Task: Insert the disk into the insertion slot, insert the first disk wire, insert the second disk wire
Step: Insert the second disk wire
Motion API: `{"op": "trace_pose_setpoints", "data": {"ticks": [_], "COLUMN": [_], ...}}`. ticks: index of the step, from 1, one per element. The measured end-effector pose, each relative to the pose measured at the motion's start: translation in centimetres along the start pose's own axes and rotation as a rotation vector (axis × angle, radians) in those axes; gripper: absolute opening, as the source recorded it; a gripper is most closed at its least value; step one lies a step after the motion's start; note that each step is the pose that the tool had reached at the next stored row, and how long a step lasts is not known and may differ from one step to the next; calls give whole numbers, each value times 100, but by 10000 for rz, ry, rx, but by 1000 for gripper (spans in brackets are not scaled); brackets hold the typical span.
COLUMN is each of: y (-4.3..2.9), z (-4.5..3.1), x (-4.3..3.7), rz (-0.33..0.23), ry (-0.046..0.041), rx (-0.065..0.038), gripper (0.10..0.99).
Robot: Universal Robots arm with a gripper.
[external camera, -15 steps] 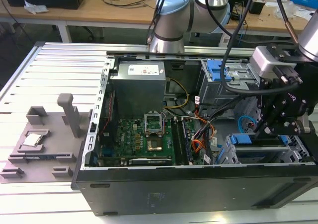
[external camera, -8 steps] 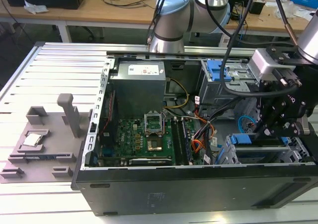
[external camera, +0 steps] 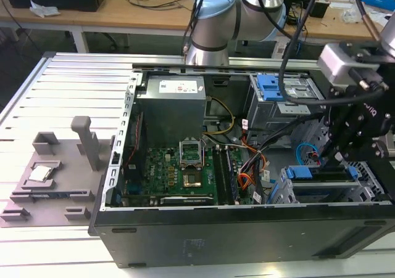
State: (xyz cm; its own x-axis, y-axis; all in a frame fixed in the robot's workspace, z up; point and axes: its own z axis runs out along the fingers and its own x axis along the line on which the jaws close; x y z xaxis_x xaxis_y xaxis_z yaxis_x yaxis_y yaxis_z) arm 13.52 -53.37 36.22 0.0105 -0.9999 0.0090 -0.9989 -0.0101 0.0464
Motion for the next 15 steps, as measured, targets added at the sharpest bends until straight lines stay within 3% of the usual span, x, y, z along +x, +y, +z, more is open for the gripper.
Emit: {"op": "trace_pose_setpoints", "data": {"ticks": [2, 3, 4, 7, 15], "y": [3, 5, 8, 15, 16], "z": [-67, -108, -182, -318, -346], "x": [-3, -5, -7, -7, -7], "rz": [0, 0, 0, 0, 0], "ry": [-1, -2, -1, -1, -4], "rx": [2, 2, 6, 9, 9], "gripper": [157, 157, 106, 106, 106]}}
